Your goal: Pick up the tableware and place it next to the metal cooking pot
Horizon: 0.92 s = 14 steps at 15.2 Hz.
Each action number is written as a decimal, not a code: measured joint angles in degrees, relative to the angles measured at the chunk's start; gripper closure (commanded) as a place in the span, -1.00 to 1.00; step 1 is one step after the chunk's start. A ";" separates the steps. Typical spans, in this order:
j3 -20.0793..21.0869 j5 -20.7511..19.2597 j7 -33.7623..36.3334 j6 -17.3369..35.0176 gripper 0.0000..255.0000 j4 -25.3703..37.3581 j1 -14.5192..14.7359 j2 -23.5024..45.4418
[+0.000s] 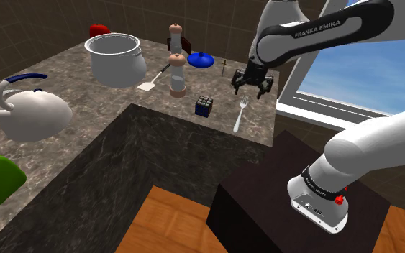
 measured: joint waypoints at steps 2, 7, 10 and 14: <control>1.71 -1.34 6.18 3.82 -1.00 -0.26 -2.49 3.51; 2.99 -2.35 9.71 9.47 -1.00 -2.05 -3.81 7.35; 3.29 -2.86 10.15 11.90 -1.00 -2.54 -4.18 9.31; 3.42 -2.99 10.32 12.84 -1.00 -2.89 -4.24 9.88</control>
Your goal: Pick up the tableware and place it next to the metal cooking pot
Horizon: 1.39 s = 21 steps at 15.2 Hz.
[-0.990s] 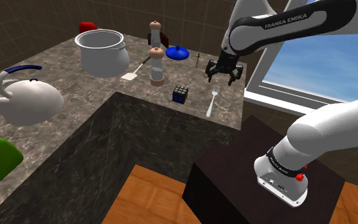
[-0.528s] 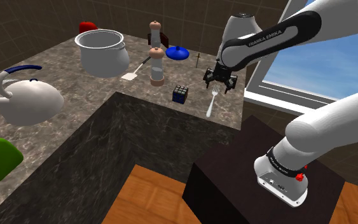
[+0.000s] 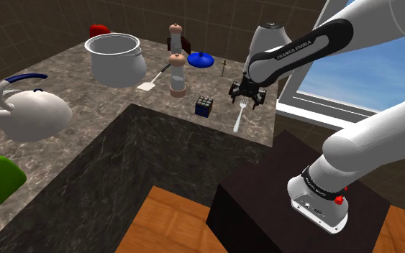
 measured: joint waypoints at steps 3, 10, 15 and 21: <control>0.01 0.00 0.01 0.04 1.00 -0.02 0.00 0.02; -0.09 -0.08 0.01 -0.26 1.00 0.08 -0.07 -0.27; -0.29 0.17 -0.25 -1.42 1.00 0.34 0.09 -1.12; -0.86 0.92 -0.90 -6.64 1.00 2.26 0.63 -4.48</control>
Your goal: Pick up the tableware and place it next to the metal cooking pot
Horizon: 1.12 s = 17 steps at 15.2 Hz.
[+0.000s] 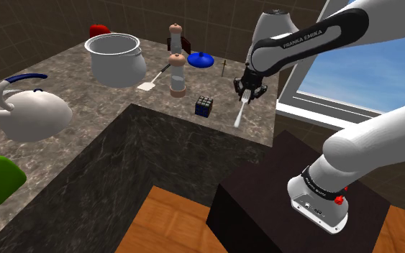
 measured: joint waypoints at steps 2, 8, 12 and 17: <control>-0.27 0.06 -0.26 -1.79 1.00 0.95 0.01 -0.86; -0.90 0.35 -0.71 -7.34 1.00 3.59 0.26 -3.79; -1.32 0.35 -0.98 -10.76 1.00 5.66 0.28 -5.15; -1.84 0.34 -1.27 -15.13 1.00 8.40 0.31 -6.81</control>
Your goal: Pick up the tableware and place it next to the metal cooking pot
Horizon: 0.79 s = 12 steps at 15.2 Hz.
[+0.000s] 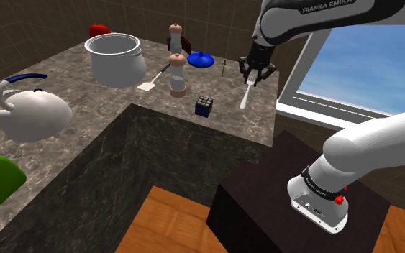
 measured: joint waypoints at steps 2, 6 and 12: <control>-0.17 -0.04 -0.08 -1.61 1.00 1.16 -0.01 -0.46; -0.53 -0.17 -0.26 -4.79 1.00 3.69 -0.10 -1.11; -0.87 -0.36 -0.27 -9.71 1.00 8.05 -0.17 -1.67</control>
